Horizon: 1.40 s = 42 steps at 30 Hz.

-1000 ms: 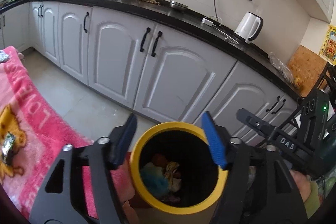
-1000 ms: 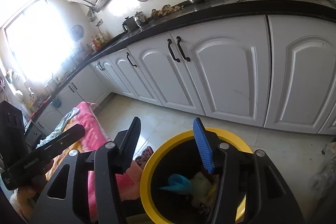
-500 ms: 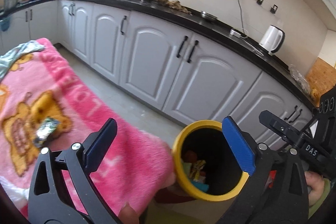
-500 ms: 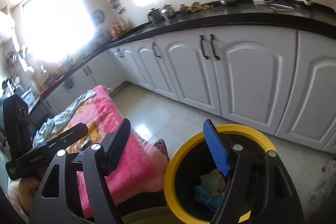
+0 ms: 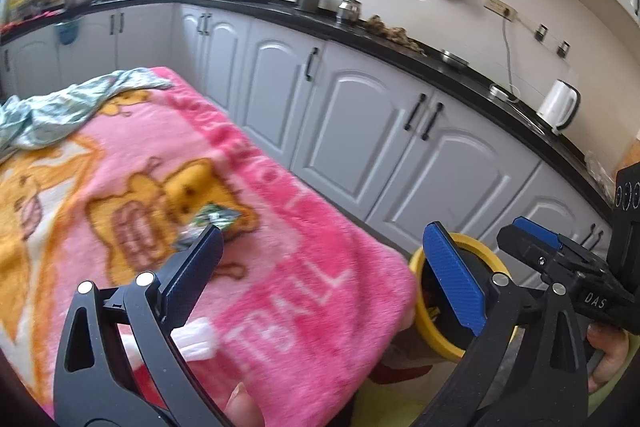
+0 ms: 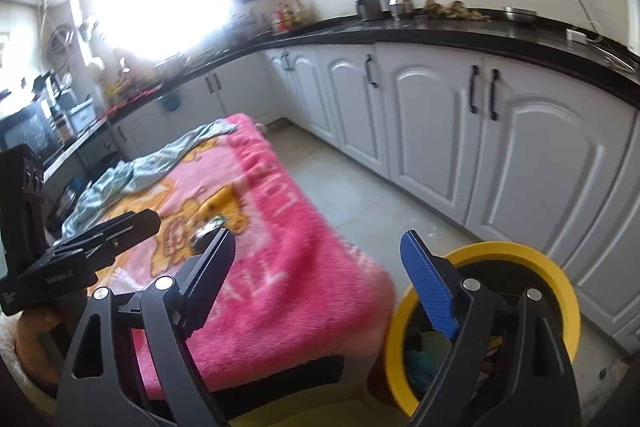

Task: Collect trash
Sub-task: 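Move both open tools back over the last items on the blanket, then grasp the white plastic tassel with the left tool while the right tool grasps the green snack packet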

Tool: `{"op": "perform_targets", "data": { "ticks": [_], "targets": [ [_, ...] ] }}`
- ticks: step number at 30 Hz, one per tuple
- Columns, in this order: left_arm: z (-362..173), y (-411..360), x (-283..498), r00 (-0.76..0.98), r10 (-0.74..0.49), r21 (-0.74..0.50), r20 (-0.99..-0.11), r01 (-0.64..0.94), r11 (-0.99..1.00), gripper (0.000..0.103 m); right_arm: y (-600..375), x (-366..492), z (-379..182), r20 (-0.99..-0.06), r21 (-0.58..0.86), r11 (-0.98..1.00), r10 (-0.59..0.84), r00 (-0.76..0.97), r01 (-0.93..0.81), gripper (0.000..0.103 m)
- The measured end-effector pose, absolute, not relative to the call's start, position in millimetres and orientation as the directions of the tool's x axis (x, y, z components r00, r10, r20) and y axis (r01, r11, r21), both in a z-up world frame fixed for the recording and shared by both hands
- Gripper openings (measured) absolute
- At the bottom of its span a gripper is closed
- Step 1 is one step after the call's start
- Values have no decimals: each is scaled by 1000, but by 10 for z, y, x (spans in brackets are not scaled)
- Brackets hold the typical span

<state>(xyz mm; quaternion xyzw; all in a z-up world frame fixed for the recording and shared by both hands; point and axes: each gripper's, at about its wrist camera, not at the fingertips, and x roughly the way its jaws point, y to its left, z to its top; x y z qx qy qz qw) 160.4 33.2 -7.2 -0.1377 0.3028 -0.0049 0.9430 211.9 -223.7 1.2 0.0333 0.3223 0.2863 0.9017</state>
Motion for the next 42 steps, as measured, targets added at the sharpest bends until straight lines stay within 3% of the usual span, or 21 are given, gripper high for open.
{"op": "perform_targets", "data": {
  "ticks": [21,32,39,42],
  "targets": [
    [-485,1473,996,761,80,-275,-644,-328,904,92,-825,2275,-230,-637,256,730,621,458,-634,84],
    [-890,1805,805,698,38,-338,-715,-393,855,92,-182,2597,-703,-726,316,718,604,329,-621,83],
    [-1145,1919,783,685,-85,-465,-724,-393,794,92,124,2942,-1137,-767,428,735,603,219,-526,65],
    [-1192,1901,782,682,-91,-469,-726,-394,790,84,162,3026,-1203,-763,444,745,606,226,-497,59]
  ]
}}
